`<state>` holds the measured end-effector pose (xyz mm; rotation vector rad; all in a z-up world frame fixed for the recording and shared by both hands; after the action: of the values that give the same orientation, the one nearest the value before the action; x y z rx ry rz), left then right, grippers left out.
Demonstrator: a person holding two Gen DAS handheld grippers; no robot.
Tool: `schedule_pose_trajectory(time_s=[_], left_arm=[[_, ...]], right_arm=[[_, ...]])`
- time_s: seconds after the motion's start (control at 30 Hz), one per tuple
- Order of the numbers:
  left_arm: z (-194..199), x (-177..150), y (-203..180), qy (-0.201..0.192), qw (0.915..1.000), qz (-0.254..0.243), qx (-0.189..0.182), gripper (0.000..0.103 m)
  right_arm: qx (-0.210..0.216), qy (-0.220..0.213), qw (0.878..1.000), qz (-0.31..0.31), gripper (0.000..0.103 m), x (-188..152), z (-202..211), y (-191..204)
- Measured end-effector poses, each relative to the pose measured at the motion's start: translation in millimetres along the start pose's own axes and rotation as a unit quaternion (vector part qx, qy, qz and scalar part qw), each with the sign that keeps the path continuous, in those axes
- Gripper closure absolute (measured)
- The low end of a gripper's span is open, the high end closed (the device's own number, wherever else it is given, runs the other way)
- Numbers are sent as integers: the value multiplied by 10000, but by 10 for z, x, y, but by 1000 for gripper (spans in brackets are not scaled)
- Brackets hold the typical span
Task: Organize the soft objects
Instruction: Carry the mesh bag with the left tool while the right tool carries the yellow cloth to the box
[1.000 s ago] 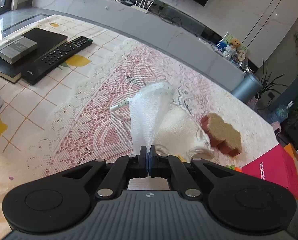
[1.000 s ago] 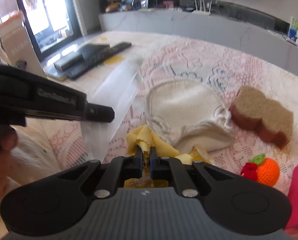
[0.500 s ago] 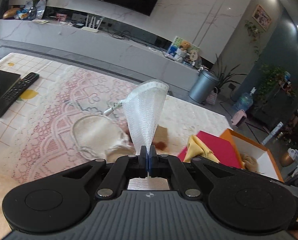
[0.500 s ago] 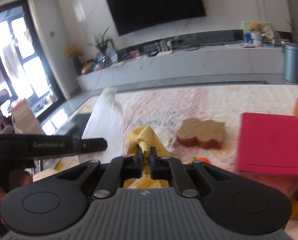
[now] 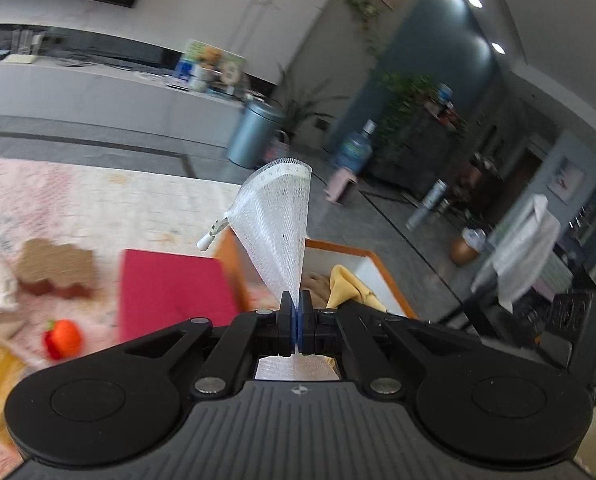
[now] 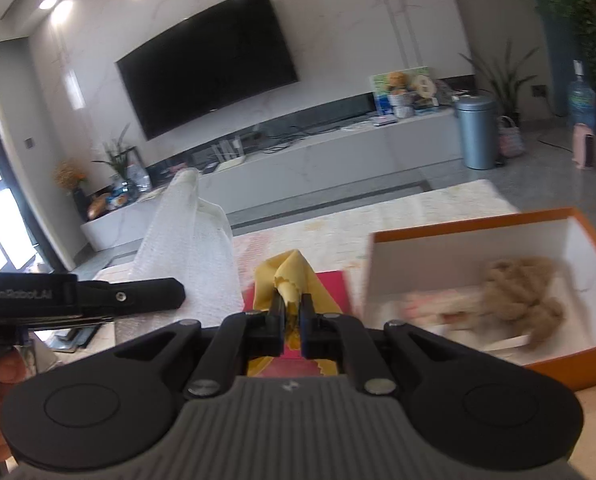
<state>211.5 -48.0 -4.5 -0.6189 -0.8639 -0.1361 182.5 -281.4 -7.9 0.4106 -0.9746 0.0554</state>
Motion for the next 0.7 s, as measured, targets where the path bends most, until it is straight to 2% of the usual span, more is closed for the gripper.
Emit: schedule_pose_trajectory(time_s=[0.1, 0.23, 0.47, 0.57, 0.7], left_arm=[[-337, 48, -238, 236, 9993, -135, -275, 102], [-827, 91, -428, 623, 9967, -122, -514, 102], [-1578, 37, -547, 1302, 9874, 199, -875, 102], [-1883, -49, -546, 1594, 9832, 325, -829, 102], [-2171, -207, -494, 1961, 9780, 397, -590, 102]], right_arm=[[-384, 62, 9992, 18, 99, 154, 87, -375], [-786, 398, 9961, -105, 99, 312, 35, -865], [-1319, 1062, 9855, -123, 98, 321, -233, -1535], [-1419, 1537, 9777, -156, 98, 254, -447, -1762], [-1505, 1928, 9696, -66, 98, 174, -648, -1927]])
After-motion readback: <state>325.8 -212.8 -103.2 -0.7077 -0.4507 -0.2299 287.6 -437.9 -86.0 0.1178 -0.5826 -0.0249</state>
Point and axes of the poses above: each gripper's, at about its wrist camera, not at the fingertips, and z roughly against the way its jaws point, y to its left, x to its top, the point moved 1 cm from there along -z, roughly the way its jaws point, and after that the axes turned 1 degree about -y, right-handed, at the moved point
